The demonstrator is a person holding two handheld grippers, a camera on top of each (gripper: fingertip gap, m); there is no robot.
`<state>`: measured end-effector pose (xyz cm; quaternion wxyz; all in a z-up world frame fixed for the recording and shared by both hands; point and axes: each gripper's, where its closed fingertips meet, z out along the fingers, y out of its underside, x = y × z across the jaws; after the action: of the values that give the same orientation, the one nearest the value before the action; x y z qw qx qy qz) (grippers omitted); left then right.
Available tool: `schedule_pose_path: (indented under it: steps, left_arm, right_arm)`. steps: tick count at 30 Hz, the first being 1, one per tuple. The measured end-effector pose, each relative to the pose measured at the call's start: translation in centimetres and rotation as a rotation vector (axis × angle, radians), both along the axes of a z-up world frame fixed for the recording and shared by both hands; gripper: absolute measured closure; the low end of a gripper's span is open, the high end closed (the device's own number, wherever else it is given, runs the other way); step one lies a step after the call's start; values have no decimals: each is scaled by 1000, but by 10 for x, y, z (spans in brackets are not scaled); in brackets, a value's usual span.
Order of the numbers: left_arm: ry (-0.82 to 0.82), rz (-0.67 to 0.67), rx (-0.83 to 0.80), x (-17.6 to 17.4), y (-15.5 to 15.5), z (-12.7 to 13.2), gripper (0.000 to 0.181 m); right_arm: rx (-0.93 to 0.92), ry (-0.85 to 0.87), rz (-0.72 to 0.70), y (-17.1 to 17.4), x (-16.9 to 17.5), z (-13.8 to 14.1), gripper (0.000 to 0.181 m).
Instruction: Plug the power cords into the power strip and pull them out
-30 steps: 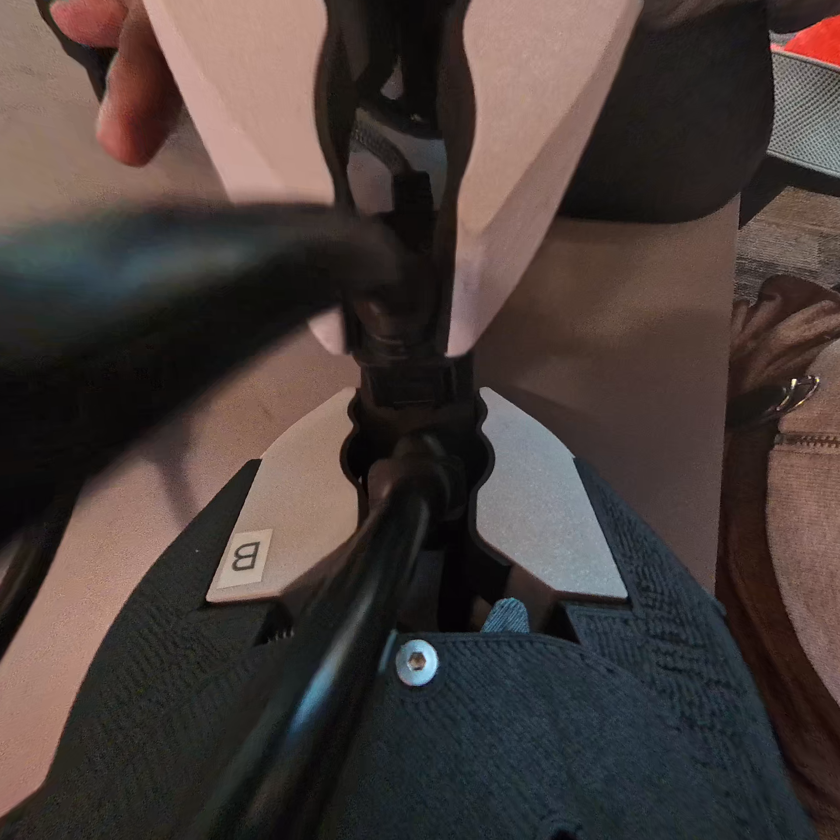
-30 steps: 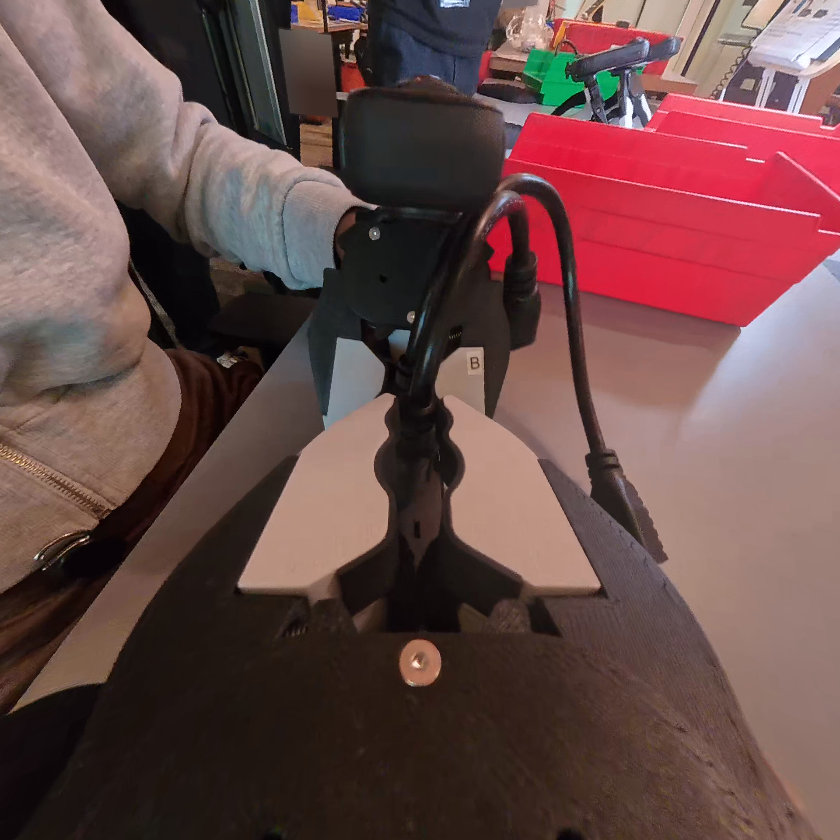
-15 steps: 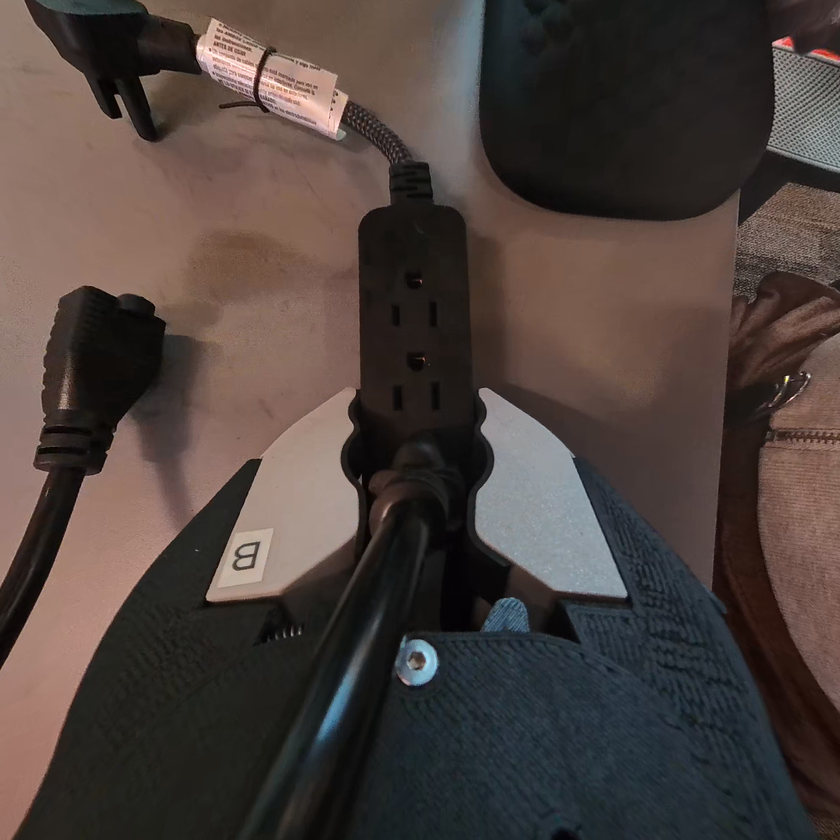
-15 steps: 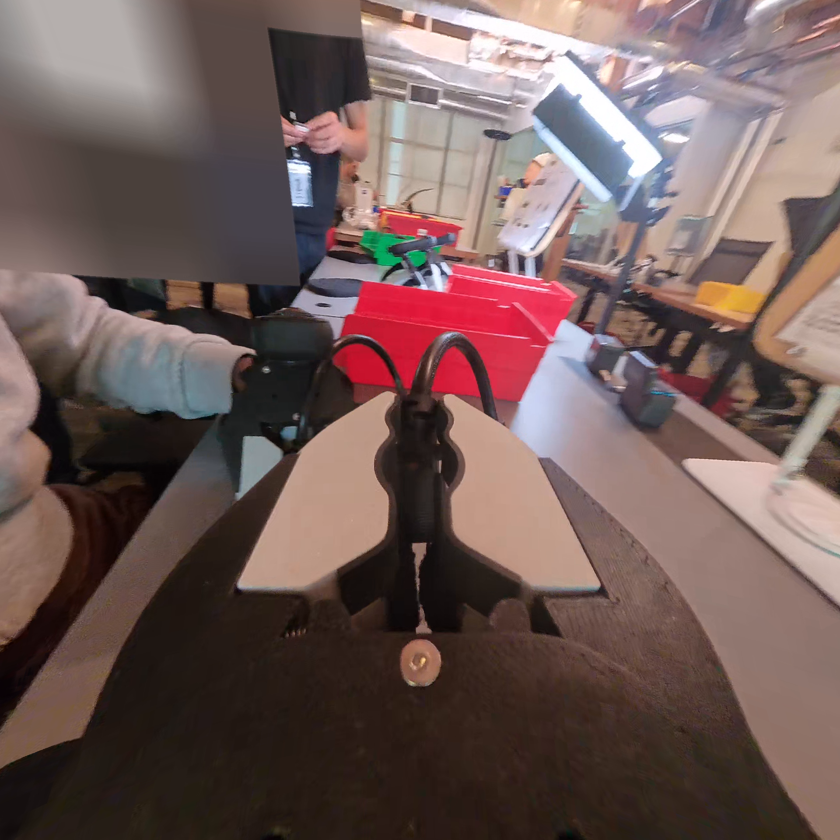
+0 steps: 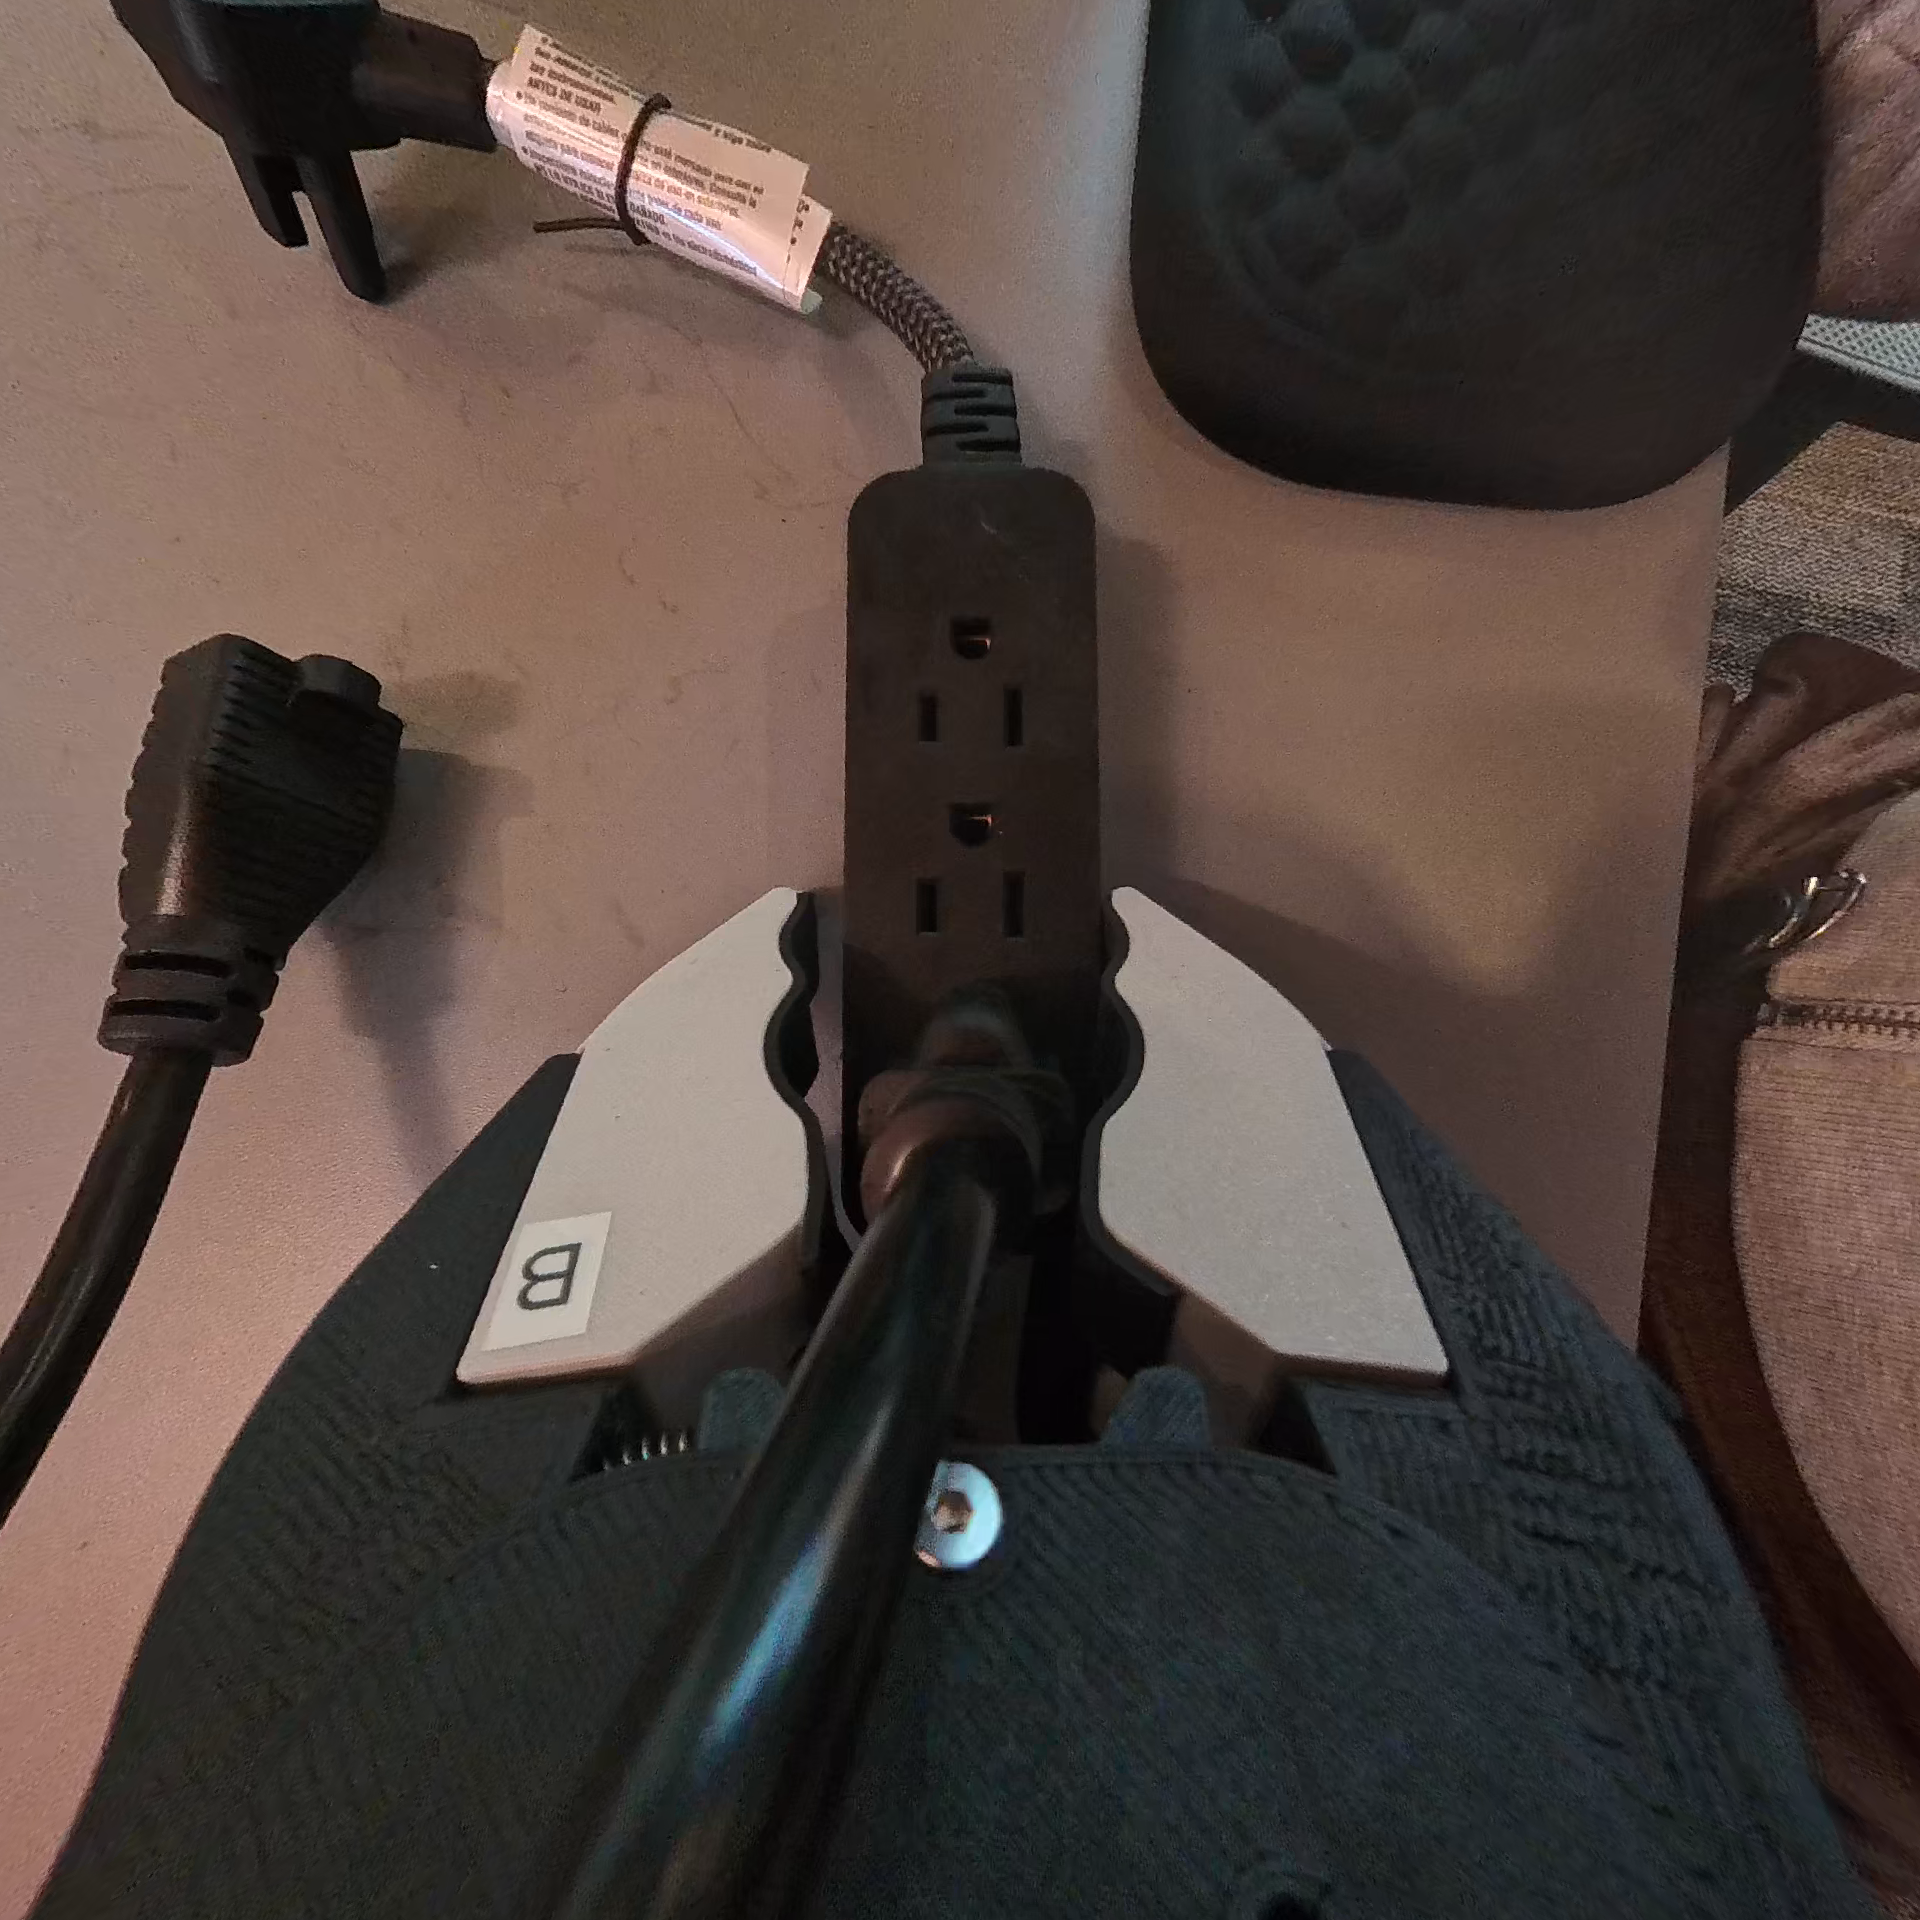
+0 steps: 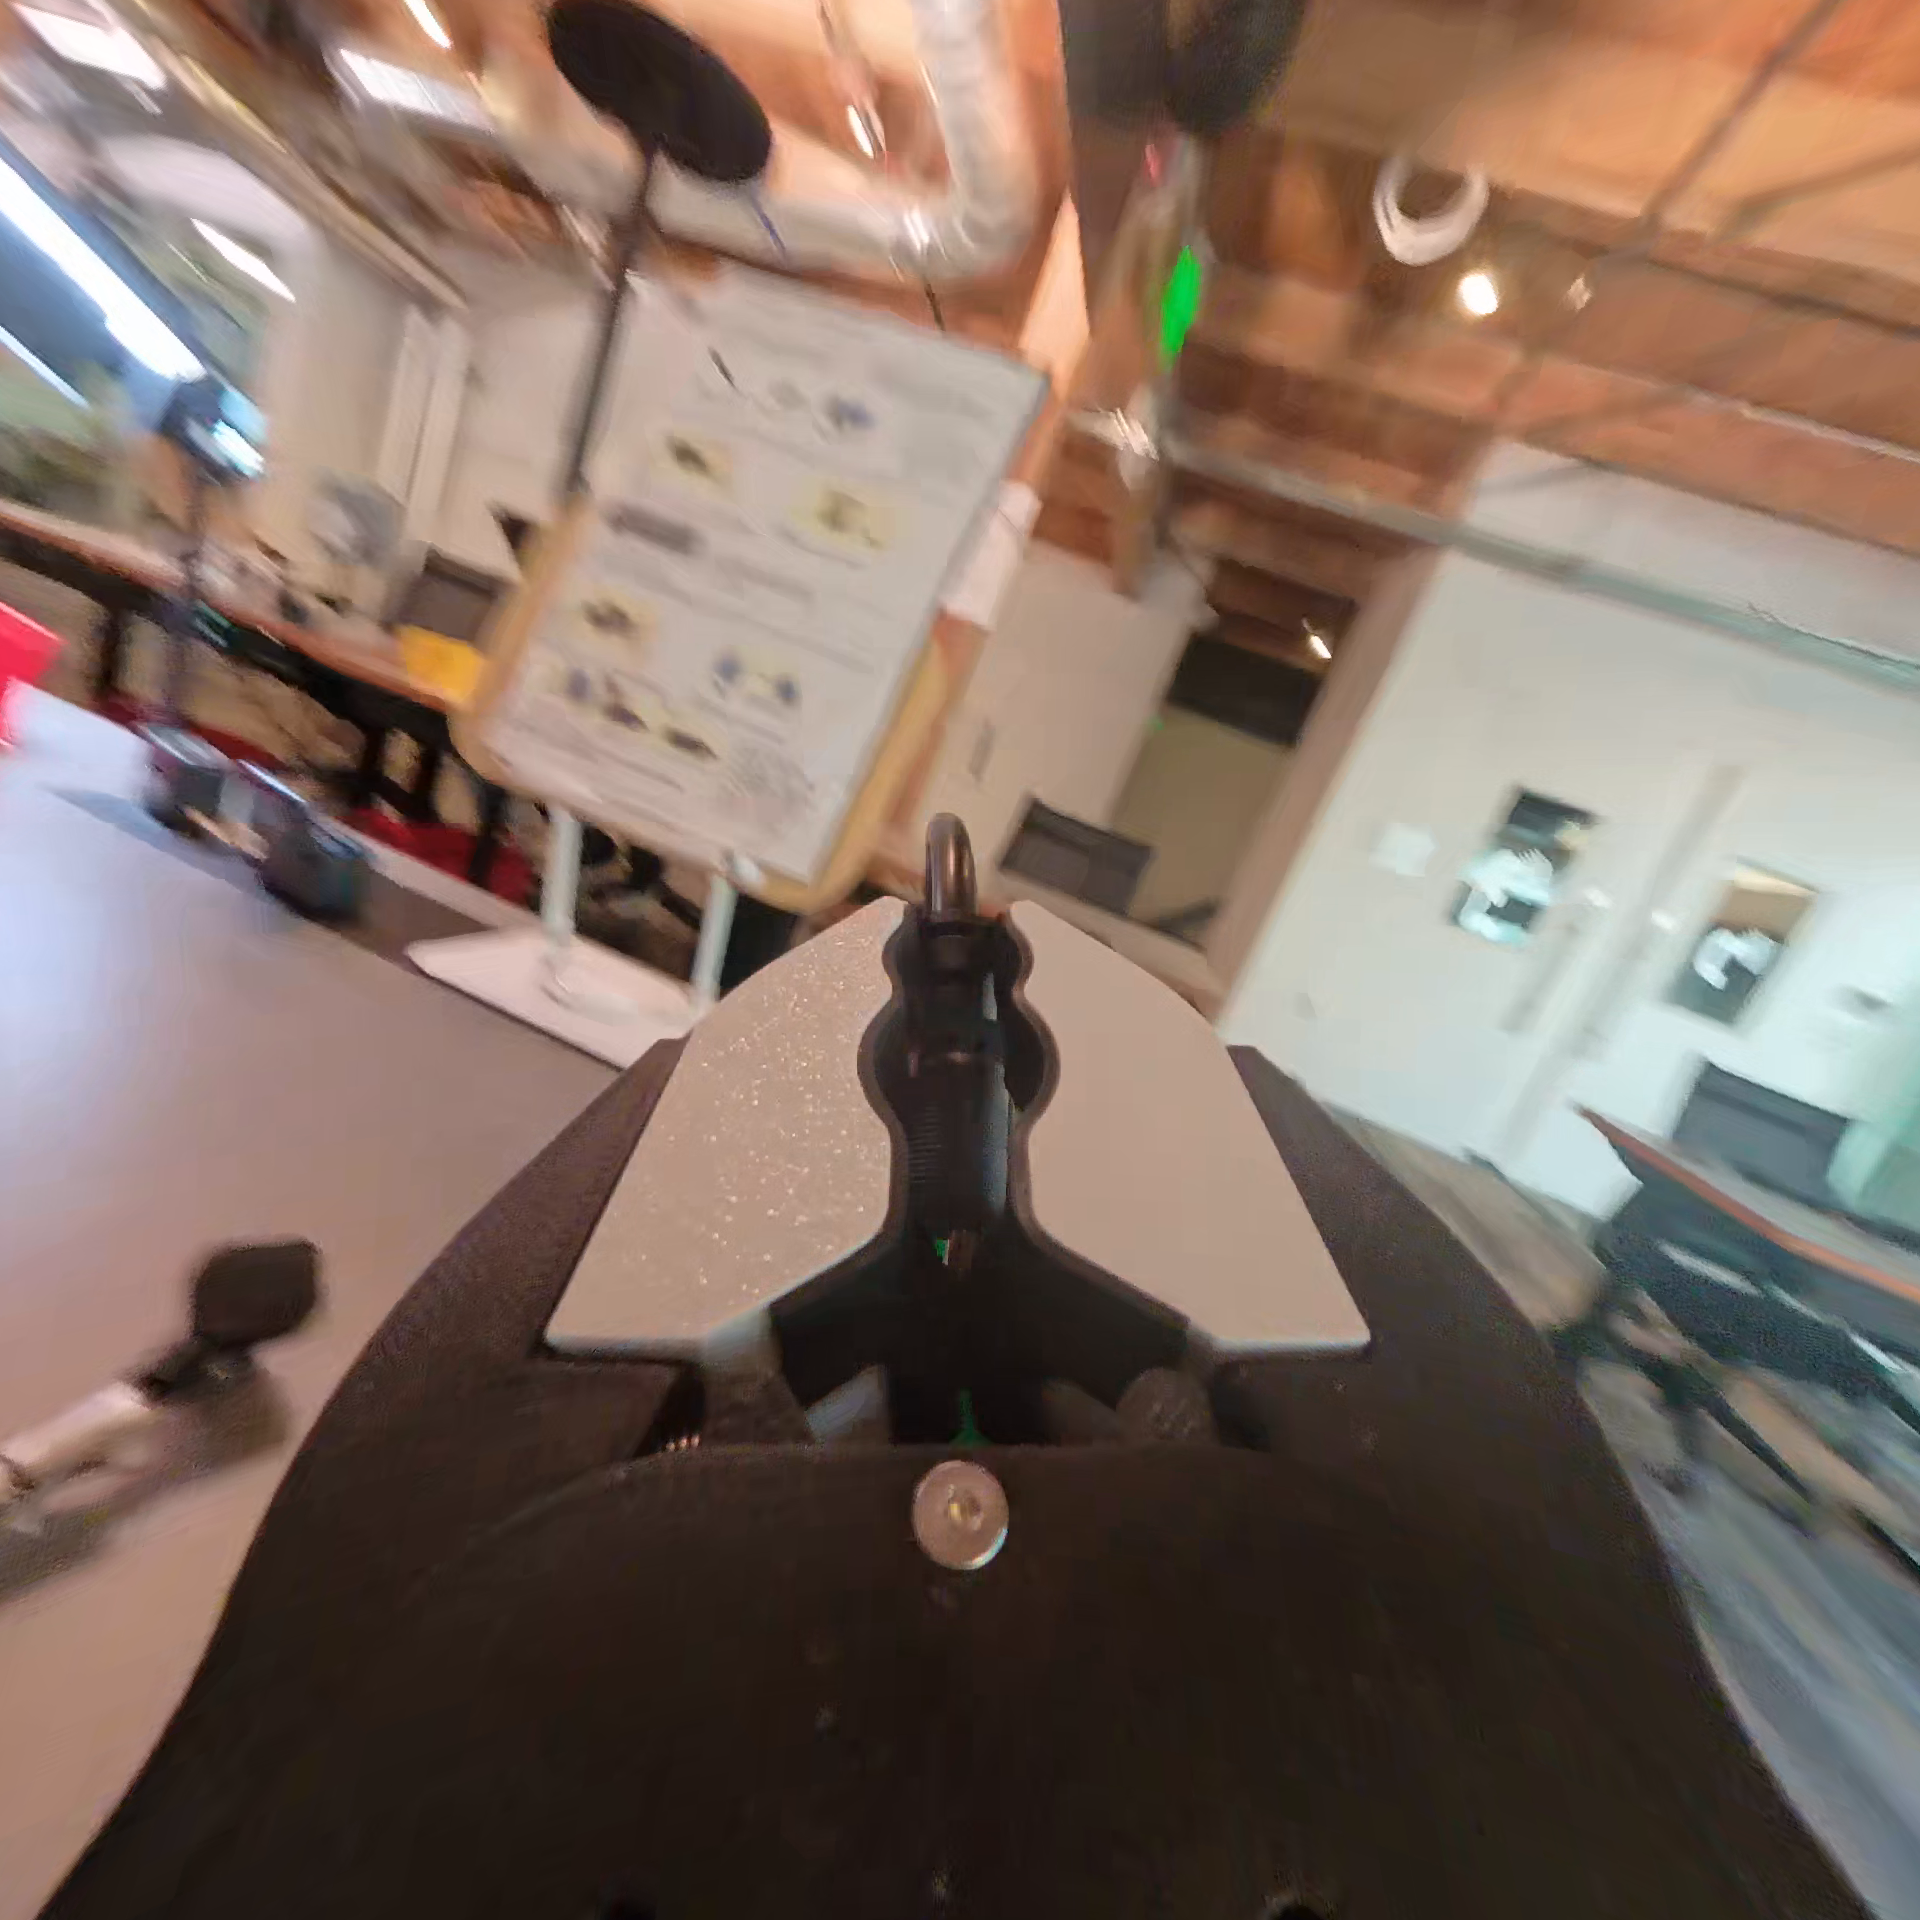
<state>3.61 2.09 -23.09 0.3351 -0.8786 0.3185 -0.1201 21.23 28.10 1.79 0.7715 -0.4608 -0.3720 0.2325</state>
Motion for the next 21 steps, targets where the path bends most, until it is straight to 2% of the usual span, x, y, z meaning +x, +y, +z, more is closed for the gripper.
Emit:
schedule_pose_path:
  steps: [2,5,7,10,13,16,19,21]
  left_arm:
    - [0,0,1,0,0,0,130]
    - [1,0,1,0,0,0,130]
    - [1,0,1,0,0,0,130]
    - [1,0,1,0,0,0,130]
    - [2,1,1,0,0,0,130]
    - [10,17,3,-3,2,0,126]
    - [27,20,10,-3,2,0,112]
    - [42,19,26,-4,2,1,105]
  right_arm:
    - [-88,-166,-102,31,1,-38,168]
    - [-333,-494,-214,65,1,-111,167]
    - [-511,-615,-141,63,-5,-149,167]
    - [-673,-624,-15,52,-16,-169,175]
    - [-650,-489,55,51,-20,-152,159]
    - [-466,-241,148,45,-26,-103,143]
    - [-210,2,277,21,-28,-52,143]
    - [-107,39,333,4,-32,-37,144]
